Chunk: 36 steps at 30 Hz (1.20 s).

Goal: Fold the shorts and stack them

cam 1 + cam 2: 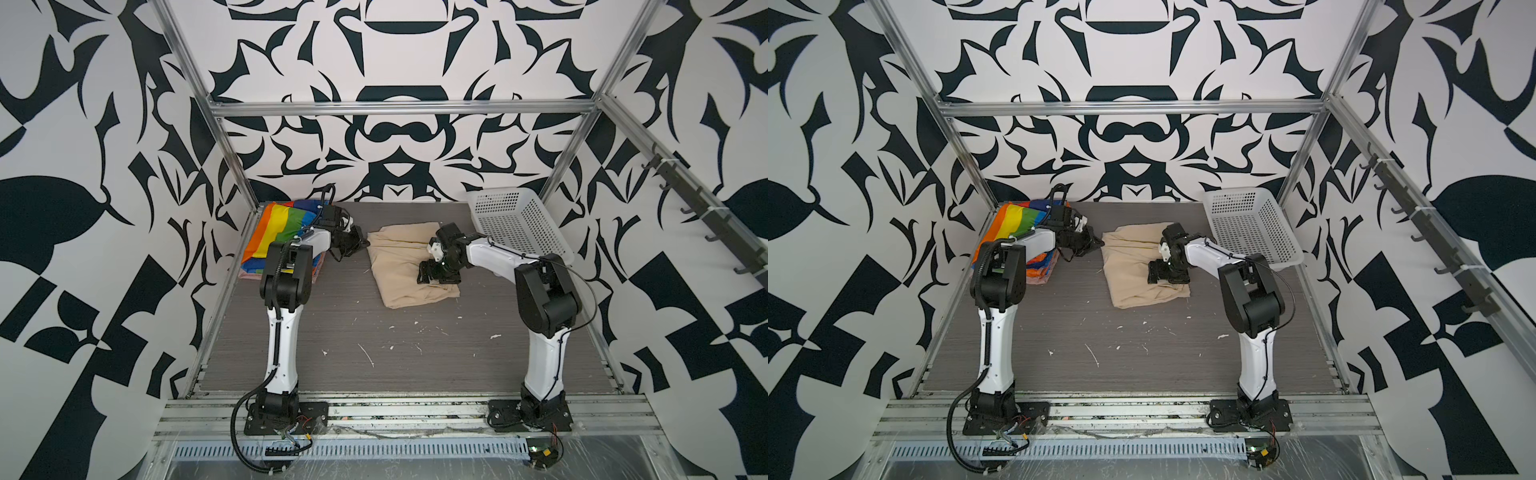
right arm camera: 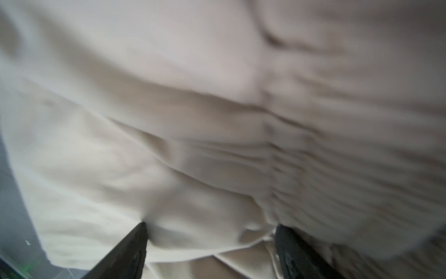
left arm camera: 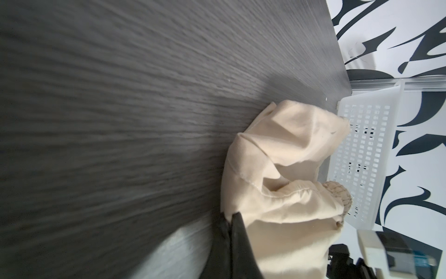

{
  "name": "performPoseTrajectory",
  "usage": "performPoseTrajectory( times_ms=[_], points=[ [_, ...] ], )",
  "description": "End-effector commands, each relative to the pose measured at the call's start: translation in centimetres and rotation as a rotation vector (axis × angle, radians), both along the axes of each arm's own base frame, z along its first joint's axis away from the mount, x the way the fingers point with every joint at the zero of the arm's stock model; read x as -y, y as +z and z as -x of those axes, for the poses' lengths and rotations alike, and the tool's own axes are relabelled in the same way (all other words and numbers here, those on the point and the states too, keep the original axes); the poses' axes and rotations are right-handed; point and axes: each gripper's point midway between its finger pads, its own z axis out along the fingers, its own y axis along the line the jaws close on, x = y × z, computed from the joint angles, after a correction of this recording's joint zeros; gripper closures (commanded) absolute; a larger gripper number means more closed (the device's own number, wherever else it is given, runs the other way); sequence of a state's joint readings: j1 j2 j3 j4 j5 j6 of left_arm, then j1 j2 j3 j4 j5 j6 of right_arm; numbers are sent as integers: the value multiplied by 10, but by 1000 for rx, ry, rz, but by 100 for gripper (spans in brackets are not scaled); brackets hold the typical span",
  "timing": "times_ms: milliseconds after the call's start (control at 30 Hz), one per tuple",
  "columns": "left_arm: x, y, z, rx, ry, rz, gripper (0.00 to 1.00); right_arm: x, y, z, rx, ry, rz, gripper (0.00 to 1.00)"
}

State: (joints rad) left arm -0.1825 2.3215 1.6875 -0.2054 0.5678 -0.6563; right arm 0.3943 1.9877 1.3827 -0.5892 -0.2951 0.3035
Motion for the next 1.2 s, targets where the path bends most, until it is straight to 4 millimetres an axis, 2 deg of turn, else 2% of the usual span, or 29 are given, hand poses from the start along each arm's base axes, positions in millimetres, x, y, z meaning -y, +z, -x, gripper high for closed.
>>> performPoseTrajectory(
  times_ms=[0,100,200,333,433,500,567,600,767,833,1000,1167],
  points=[
    [-25,26,-16,55,74,-15,100,24,-9,24,-56,-7,91,14],
    [-30,26,-20,52,97,-6,100,30,-11,33,-68,-3,113,14],
    [-27,34,-23,68,93,20,100,29,4,32,-51,3,103,14],
    [-22,47,-26,87,84,40,100,21,50,16,38,1,61,13],
    [-22,62,-26,109,74,46,90,13,86,4,102,4,16,13],
    [-21,75,-26,131,65,49,69,8,101,0,126,6,-13,12],
    [-23,90,-24,158,67,30,14,5,109,-7,147,-1,-26,6],
    [-23,95,-22,169,66,22,0,4,109,-12,152,-4,-27,2],
    [-20,113,0,182,44,0,1,-17,108,-40,159,-13,-115,1],
    [-16,110,16,173,27,-13,1,-28,102,-51,148,-14,-161,1],
    [-1,89,62,116,-45,-31,1,-34,71,-62,97,-24,-164,0],
    [4,54,108,19,-109,-64,1,-23,42,-52,45,-41,-140,0]
  ],
)
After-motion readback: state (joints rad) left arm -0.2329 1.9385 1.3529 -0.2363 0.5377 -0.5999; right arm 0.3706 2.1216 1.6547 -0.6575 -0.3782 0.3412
